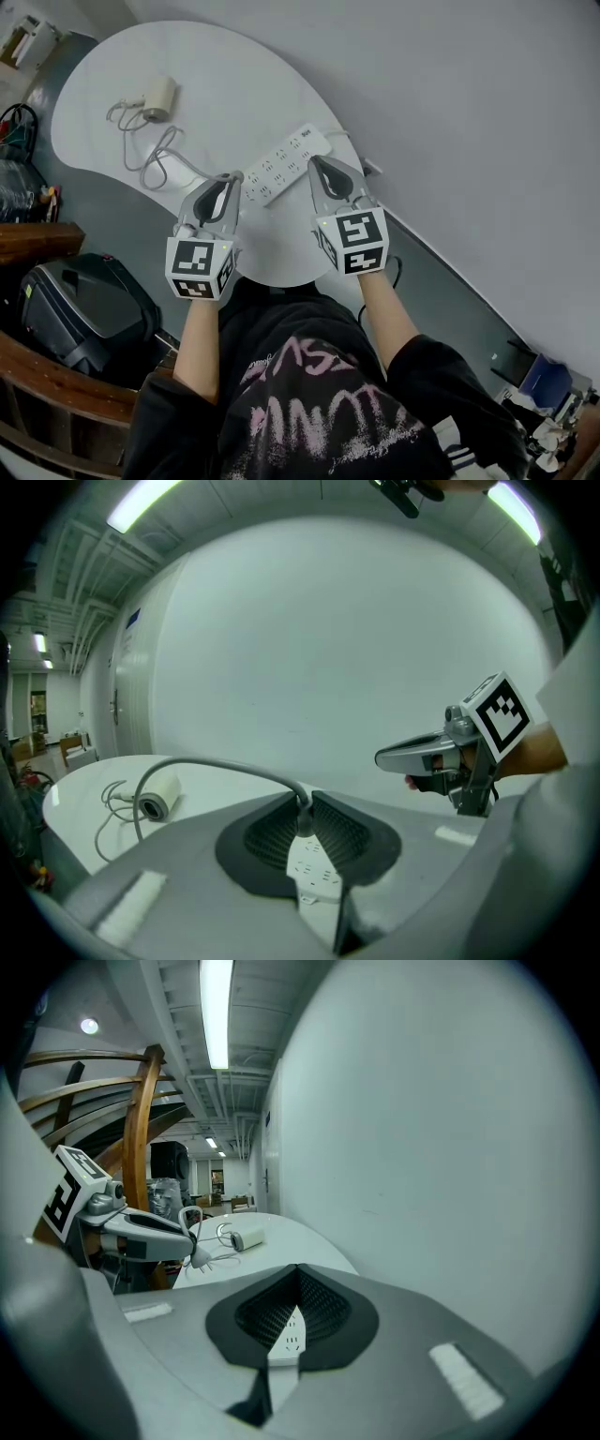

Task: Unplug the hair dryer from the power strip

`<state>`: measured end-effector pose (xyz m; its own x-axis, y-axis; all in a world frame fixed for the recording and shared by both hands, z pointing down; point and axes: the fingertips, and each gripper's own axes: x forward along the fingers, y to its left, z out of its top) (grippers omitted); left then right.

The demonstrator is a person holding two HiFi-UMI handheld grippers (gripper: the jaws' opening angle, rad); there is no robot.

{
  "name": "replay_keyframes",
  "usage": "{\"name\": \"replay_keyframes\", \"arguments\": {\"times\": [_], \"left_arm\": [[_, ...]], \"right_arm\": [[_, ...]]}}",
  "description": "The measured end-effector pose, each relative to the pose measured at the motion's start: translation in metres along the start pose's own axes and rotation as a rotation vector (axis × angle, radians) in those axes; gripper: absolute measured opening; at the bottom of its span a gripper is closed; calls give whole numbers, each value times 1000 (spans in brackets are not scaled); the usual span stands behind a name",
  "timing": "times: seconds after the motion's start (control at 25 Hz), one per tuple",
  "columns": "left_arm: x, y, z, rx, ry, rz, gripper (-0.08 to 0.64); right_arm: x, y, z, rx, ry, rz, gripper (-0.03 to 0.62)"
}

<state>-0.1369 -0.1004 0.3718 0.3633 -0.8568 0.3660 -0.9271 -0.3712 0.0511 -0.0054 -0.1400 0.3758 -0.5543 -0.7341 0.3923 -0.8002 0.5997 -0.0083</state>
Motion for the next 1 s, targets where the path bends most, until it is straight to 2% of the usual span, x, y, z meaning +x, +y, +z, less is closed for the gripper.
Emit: {"name": "replay_keyframes", "arguments": {"times": [0.44,1.0], "left_arm": [[-16,-8,26,17,-72,25,56],[-39,-25,53,52,-168,106,56]], "right_arm": [[-29,-9,29,-18,-91,-13,8],[-62,-7,54,-47,-196,30,8]]}}
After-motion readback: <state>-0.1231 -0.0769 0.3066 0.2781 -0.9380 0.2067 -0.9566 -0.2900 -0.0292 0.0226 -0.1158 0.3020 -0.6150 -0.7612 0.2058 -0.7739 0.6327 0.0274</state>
